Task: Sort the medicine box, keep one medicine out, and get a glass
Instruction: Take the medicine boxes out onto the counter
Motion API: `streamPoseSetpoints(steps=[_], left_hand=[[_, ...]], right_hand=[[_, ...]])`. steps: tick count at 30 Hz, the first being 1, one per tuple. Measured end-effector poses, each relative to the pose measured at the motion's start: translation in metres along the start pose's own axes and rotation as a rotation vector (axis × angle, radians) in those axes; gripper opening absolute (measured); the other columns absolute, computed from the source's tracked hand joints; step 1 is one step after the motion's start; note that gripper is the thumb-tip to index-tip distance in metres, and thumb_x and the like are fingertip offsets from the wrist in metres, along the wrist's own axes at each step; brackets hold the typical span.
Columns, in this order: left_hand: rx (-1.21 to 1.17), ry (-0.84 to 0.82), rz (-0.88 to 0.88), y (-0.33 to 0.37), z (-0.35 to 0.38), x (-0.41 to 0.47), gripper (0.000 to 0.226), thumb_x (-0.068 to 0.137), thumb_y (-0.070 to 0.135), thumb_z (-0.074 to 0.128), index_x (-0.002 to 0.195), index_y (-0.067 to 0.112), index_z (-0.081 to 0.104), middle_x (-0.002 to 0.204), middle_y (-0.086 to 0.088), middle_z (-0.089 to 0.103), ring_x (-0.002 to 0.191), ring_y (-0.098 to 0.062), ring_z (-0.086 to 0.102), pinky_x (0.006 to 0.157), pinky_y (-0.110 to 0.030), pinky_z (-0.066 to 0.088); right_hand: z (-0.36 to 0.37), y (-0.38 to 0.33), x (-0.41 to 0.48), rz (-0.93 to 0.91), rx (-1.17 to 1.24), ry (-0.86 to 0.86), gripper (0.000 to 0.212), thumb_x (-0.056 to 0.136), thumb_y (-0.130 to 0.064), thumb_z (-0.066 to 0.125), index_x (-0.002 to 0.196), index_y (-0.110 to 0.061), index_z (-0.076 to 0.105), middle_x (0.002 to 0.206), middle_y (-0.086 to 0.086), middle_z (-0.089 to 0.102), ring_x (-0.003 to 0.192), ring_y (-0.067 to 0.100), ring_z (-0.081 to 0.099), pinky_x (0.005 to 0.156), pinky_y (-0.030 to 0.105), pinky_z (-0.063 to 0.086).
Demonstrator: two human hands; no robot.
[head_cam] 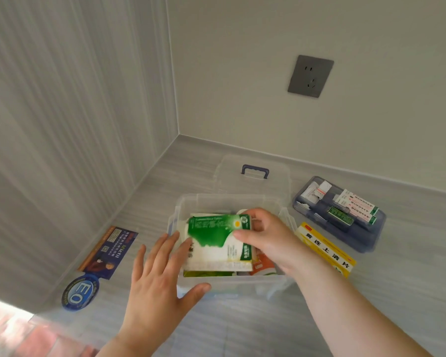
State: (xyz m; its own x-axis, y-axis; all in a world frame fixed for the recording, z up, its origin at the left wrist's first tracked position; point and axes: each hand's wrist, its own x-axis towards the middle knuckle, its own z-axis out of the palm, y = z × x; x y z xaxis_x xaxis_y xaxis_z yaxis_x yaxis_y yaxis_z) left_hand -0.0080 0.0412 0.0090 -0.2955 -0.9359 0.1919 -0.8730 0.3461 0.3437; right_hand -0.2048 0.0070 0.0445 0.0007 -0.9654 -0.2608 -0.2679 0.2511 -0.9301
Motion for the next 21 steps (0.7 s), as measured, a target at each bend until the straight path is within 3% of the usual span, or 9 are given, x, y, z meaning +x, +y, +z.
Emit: streamPoseSetpoints(steps=[3,5,7,9,11,14,18,21], left_hand=[[-0.01,0.028,0.02,0.006,-0.002,0.002,0.076,0.079,0.07,0.013,0.112,0.015,0.053,0.119,-0.015,0.061,0.118,-0.023,0.038,0.103,-0.043,0.016],[-0.009,0.052,0.032,0.012,-0.002,0.004,0.079,0.079,0.07,0.014,0.108,0.012,0.058,0.116,-0.014,0.063,0.117,-0.028,0.05,0.102,-0.043,0.014],[0.021,0.06,0.061,0.017,0.001,0.005,0.077,0.081,0.068,0.014,0.098,0.013,0.064,0.108,-0.011,0.067,0.107,-0.031,0.06,0.105,-0.047,0.025],[0.039,0.047,0.068,0.02,0.003,0.004,0.075,0.083,0.066,0.014,0.086,0.015,0.069,0.1,-0.01,0.07,0.097,-0.031,0.065,0.094,-0.056,0.038],[0.038,0.053,0.063,0.021,0.004,0.006,0.075,0.083,0.065,0.015,0.077,0.016,0.071,0.094,-0.011,0.072,0.092,-0.032,0.066,0.086,-0.059,0.042],[0.048,0.094,0.072,0.022,0.006,0.006,0.077,0.083,0.065,0.015,0.07,0.015,0.072,0.086,-0.009,0.074,0.091,-0.033,0.067,0.083,-0.059,0.044],[0.001,0.144,0.062,0.026,0.011,0.006,0.078,0.08,0.069,0.017,0.07,0.014,0.072,0.085,-0.01,0.073,0.09,-0.034,0.066,0.086,-0.059,0.041],[-0.022,0.156,0.043,0.029,0.013,0.005,0.079,0.078,0.071,0.019,0.089,0.008,0.067,0.091,-0.013,0.071,0.088,-0.035,0.066,0.09,-0.054,0.037]], right_hand=[[-0.029,-0.003,-0.01,-0.051,0.125,0.075,0.021,0.077,-0.009,0.062,0.082,-0.027,0.052,0.086,-0.004,0.065,0.079,0.014,0.065,0.058,0.025,0.052],[-0.053,0.002,-0.019,-0.069,0.247,0.138,0.02,0.076,-0.006,0.061,0.083,-0.023,0.055,0.085,-0.001,0.066,0.076,0.013,0.066,0.057,0.026,0.056],[-0.081,0.011,-0.028,-0.077,0.372,0.217,0.019,0.071,-0.005,0.061,0.084,-0.018,0.056,0.081,0.001,0.07,0.07,0.012,0.069,0.055,0.023,0.058],[-0.109,0.026,-0.038,-0.075,0.534,0.312,0.022,0.066,-0.007,0.061,0.087,-0.014,0.056,0.071,0.001,0.075,0.066,0.013,0.071,0.051,0.022,0.057],[-0.135,0.045,-0.045,-0.047,0.597,0.411,0.019,0.074,-0.004,0.056,0.091,-0.012,0.056,0.069,0.001,0.075,0.065,0.012,0.071,0.05,0.022,0.057],[-0.159,0.081,-0.05,0.092,0.54,0.554,0.012,0.083,0.001,0.049,0.09,-0.008,0.053,0.079,0.008,0.068,0.065,0.021,0.068,0.044,0.021,0.055],[-0.162,0.117,-0.049,0.291,0.355,0.518,0.018,0.082,0.001,0.053,0.099,-0.004,0.048,0.085,0.013,0.061,0.073,0.025,0.059,0.044,0.026,0.056],[-0.153,0.122,-0.038,0.312,0.237,0.535,0.022,0.081,-0.001,0.057,0.1,-0.006,0.049,0.097,0.02,0.061,0.074,0.028,0.059,0.055,0.035,0.05]])
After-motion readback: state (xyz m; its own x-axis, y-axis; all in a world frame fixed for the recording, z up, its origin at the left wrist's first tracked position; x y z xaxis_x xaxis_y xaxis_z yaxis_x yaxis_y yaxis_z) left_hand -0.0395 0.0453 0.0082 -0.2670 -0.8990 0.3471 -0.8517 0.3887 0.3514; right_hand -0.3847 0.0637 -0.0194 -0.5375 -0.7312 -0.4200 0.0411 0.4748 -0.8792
